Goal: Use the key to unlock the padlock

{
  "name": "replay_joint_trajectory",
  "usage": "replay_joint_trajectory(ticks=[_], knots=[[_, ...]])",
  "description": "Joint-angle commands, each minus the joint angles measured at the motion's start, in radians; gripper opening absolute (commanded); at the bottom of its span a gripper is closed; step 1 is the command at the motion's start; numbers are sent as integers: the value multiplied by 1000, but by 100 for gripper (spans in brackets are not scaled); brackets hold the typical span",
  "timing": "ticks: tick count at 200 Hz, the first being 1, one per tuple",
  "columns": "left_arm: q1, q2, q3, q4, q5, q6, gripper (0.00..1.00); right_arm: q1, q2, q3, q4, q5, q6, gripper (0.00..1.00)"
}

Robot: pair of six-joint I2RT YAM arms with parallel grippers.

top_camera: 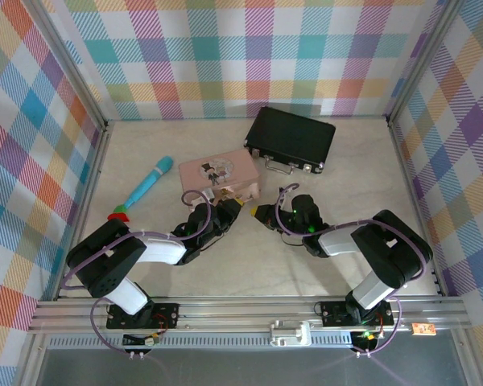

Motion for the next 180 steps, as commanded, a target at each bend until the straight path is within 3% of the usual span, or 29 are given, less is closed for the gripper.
replay_joint_trajectory(ticks=[1, 180], knots=[[2, -43, 12, 57, 5, 24, 0, 13, -23, 2, 10, 4, -10, 0], [-9, -38, 16, 59, 11, 34, 0, 29, -31, 43, 8, 4, -33, 0]])
